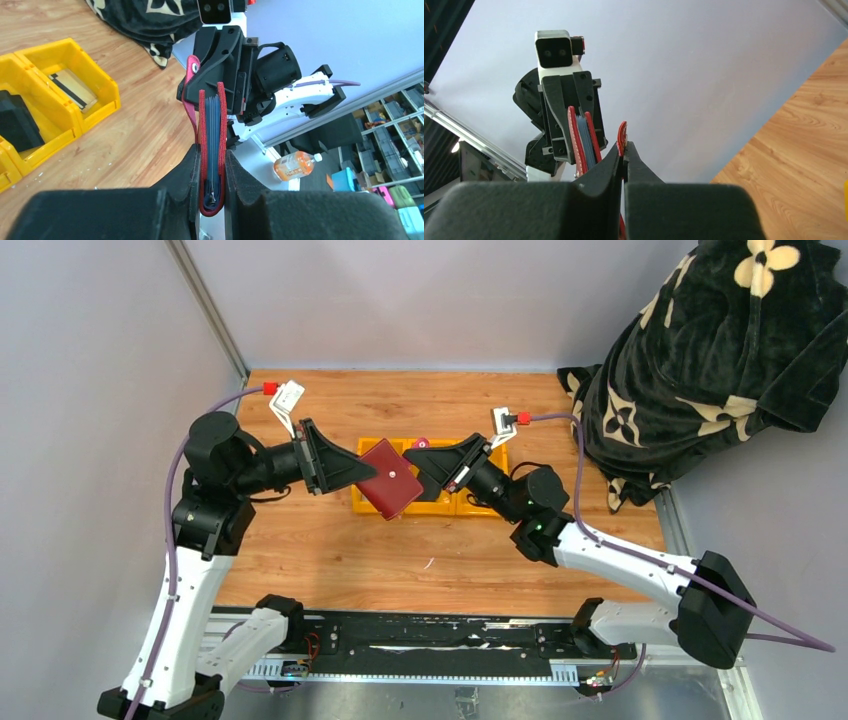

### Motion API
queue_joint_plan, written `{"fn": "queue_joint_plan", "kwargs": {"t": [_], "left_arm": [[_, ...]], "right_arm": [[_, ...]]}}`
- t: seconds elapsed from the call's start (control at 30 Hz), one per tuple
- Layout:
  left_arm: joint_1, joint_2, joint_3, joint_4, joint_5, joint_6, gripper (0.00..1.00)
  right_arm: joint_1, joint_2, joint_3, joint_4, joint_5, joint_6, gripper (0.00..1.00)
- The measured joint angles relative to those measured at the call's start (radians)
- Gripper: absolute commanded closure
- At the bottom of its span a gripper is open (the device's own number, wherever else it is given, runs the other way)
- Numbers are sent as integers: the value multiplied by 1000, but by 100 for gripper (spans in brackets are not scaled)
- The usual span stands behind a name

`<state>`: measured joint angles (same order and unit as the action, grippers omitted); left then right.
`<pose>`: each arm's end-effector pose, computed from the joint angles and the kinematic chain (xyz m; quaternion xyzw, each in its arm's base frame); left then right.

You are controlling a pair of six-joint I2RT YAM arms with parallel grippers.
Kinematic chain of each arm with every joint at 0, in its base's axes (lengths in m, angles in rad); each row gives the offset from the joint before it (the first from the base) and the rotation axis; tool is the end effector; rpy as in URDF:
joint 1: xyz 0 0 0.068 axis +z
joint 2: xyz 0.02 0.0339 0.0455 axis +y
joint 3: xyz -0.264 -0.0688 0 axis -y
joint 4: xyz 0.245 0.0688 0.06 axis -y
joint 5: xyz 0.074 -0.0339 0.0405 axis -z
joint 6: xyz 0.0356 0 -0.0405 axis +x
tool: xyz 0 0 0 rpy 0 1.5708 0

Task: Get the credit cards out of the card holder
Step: Open the card holder, then remove the credit card from the card holder.

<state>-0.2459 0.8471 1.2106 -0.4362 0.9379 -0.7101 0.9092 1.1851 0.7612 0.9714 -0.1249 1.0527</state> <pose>0.1362 -0.0638 0.4476 0.1492 0.7065 -0.5733 0.3871 0.1575 0.2095 0.3689 -0.0192 0.4913 0.7402 0.4587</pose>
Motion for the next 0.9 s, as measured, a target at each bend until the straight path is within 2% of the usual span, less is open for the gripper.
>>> {"fn": "queue_joint_plan", "kwargs": {"t": [0.13,0.2,0.33,0.5,0.67,0.77,0.9], "left_arm": [[0,-10,-2,-19,12,35,20],[0,-20,-8,-41,23,87,10],[-1,-42,-12,-131,29,206,7],[-1,-75,-33,-200,23,326,10],[-1,-134,-60,-239,-46,481,11],[-1,-170,-59,-250,-94,571,8],[-1,-193,-53,-251,-92,619,7]], "right_arm": [[-10,-3,-2,-19,-23,24,100],[-30,-12,10,-63,-36,21,100],[-46,-14,135,-256,-115,-40,100],[-46,-24,290,-456,-228,-145,100],[-46,-39,383,-603,-328,-241,100],[-46,-37,429,-687,-387,-291,100],[-39,-29,475,-746,-433,-330,100]]}}
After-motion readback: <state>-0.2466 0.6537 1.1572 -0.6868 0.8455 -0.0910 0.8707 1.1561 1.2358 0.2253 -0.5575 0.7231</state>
